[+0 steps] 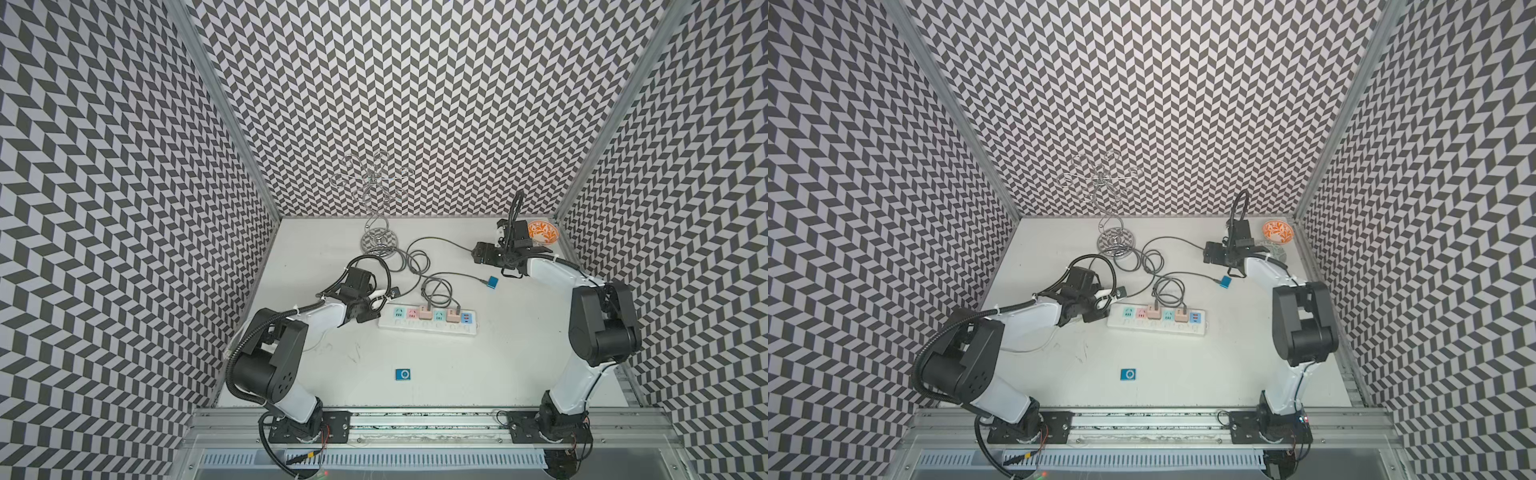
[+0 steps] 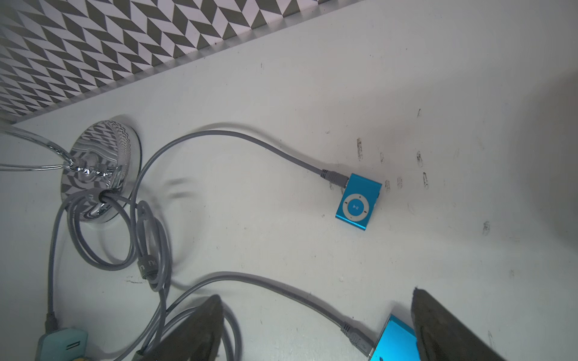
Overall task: Charge mp3
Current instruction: Move the socket to the center of the board.
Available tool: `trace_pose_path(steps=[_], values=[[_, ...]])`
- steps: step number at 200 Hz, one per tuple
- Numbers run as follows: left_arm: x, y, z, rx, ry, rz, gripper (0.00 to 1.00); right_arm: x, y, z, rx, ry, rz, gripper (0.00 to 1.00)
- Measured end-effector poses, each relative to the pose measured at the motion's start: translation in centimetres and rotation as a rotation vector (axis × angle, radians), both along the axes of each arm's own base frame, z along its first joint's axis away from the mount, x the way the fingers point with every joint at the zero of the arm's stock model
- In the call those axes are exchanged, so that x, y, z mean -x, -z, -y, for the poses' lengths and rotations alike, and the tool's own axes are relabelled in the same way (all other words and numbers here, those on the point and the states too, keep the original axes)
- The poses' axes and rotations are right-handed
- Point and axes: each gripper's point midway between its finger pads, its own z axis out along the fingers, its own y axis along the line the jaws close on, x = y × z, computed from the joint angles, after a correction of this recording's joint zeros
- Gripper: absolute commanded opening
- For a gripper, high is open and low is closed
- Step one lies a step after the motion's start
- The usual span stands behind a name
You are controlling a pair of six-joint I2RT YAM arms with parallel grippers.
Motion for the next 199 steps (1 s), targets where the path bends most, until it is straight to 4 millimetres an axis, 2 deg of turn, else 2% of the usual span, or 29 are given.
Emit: trace_pose_path(steps=[22, 65, 80, 121, 199], values=[[-0.4, 0.1, -0.3, -0.005, -0.002, -0.012, 0.62, 0.1, -0.4, -0.3, -0.014, -0.012, 0.009, 0.95], [-4.3, -0.6, -2.1, -0.026, -0.005, -0.019, 0.62, 0.7, -1.3, -0.7, -0.038, -0.036, 0.029, 0.96], [-5.1, -0.8, -2.0, -0.026, 0.022, -0.020, 0.62, 0.9, -1.4, -0.9, -0.045, -0.044, 0.035, 0.96], [-5.5, 0.6, -1.0, -0.031, 0.098, -0.081, 0.62, 1.3, -1.0, -1.3, -0.055, -0.073, 0.028, 0.96], [-6.0, 0.6, 0.5, -0.024, 0.181, -0.112, 0.61, 1.4, -1.0, -2.0, -0.070, -0.117, 0.027, 0.97]])
